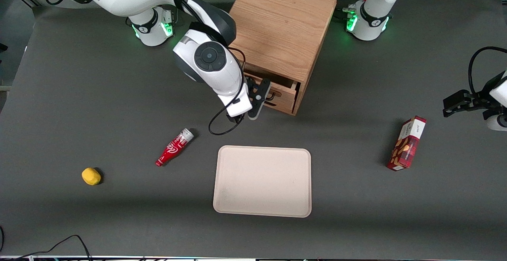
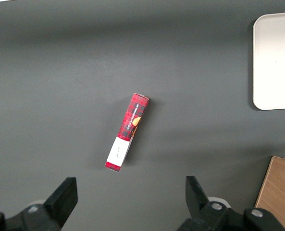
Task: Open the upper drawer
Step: 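Pull the upper drawer outward by its handle with the right gripper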
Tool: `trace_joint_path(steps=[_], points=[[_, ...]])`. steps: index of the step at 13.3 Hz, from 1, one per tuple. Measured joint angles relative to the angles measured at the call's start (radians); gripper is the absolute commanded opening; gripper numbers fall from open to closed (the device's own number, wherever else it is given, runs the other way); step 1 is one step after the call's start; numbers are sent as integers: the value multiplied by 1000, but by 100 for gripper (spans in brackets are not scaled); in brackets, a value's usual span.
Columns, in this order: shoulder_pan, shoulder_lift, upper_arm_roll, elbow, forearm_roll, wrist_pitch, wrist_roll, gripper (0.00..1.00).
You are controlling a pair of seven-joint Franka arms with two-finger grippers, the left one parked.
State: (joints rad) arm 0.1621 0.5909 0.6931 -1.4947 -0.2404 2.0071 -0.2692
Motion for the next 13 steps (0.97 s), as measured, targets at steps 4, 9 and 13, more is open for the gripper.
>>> trace_joint_path(steps=[4, 9, 13], points=[[0, 0, -54, 26, 0, 14, -49, 100], [0, 0, -150, 70, 2, 33, -141, 100], [2, 6, -242, 119, 56, 38, -246, 100]])
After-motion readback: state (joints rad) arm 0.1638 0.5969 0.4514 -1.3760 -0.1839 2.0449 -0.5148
